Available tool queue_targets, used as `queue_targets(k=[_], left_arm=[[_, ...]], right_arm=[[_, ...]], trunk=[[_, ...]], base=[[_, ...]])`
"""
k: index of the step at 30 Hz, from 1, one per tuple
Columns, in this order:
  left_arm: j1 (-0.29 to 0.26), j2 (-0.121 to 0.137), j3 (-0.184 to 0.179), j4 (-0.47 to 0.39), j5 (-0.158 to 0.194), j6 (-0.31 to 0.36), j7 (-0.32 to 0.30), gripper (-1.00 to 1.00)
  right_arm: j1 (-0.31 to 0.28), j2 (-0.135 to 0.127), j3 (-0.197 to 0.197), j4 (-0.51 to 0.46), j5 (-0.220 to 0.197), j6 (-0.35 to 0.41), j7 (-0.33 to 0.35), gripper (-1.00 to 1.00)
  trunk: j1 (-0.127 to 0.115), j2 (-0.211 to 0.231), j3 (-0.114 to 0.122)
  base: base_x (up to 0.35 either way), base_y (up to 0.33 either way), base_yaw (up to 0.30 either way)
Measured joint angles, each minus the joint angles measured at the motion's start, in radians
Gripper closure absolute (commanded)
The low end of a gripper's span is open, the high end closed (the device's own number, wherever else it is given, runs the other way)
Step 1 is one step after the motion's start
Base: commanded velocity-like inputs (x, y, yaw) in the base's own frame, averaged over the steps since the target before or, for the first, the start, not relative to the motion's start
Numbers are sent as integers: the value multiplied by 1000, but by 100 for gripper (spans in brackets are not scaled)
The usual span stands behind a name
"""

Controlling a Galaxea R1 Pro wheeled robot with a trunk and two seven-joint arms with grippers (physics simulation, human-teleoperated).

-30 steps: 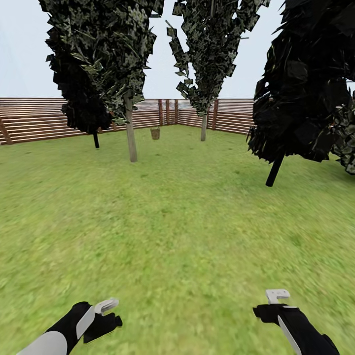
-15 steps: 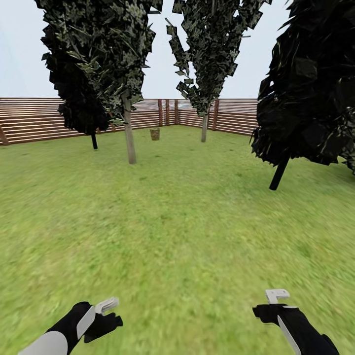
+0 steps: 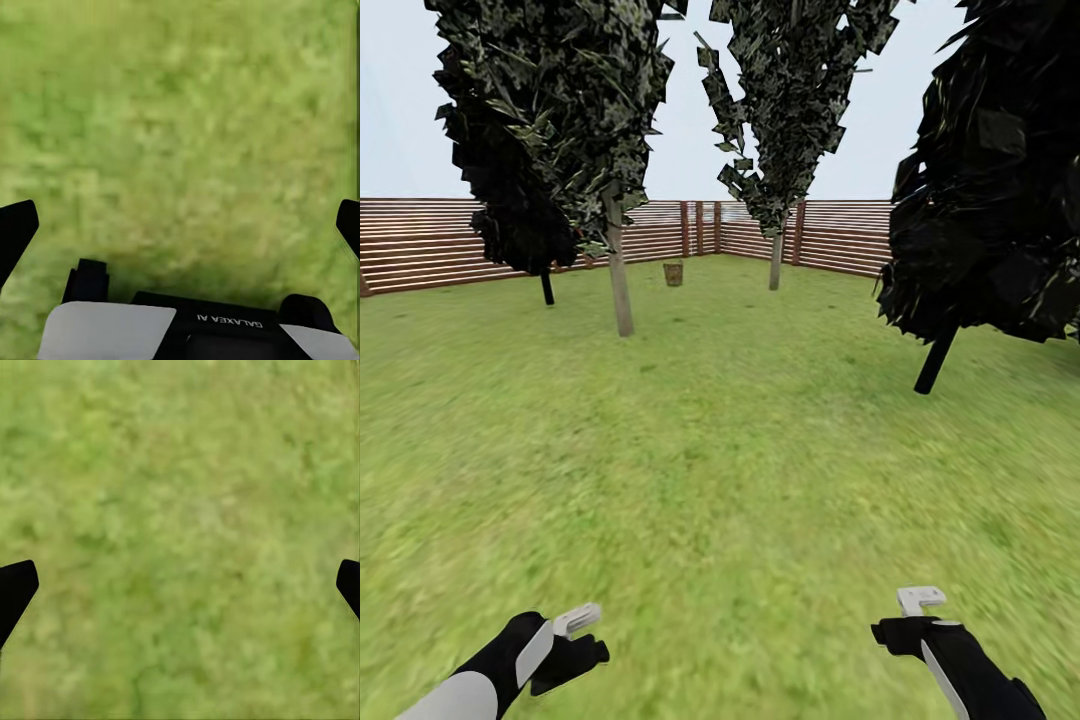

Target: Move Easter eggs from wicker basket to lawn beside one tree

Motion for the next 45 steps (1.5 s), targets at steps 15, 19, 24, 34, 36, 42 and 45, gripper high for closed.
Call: queue_targets(k=[15, 19, 24, 34, 36, 42, 45], left_arm=[[0, 0, 0, 0, 0, 0, 0, -100], [0, 0, 0, 0, 0, 0, 0, -100], [0, 0, 0, 0, 0, 0, 0, -100], [0, 0, 0, 0, 1, 0, 0, -100], [0, 0, 0, 0, 1, 0, 0, -100], [0, 0, 0, 0, 1, 0, 0, -100], [0, 0, 0, 0, 1, 0, 0, -100]], right_arm=[[0, 0, 1, 0, 0, 0, -1, -100], [0, 0, 0, 0, 0, 0, -2, -100], [0, 0, 0, 0, 0, 0, -2, -100], [0, 0, 0, 0, 0, 0, 1, -100], [0, 0, 0, 0, 0, 0, 1, -100], [0, 0, 1, 0, 0, 0, 1, -100], [0, 0, 1, 0, 0, 0, 1, -100]], trunk=[[0, 0, 0], [0, 0, 0], [0, 0, 0], [0, 0, 0], [0, 0, 0], [0, 0, 0], [0, 0, 0]], base=[[344, 0, 0], [344, 0, 0], [344, 0, 0], [344, 0, 0], [344, 0, 0], [344, 0, 0], [344, 0, 0]])
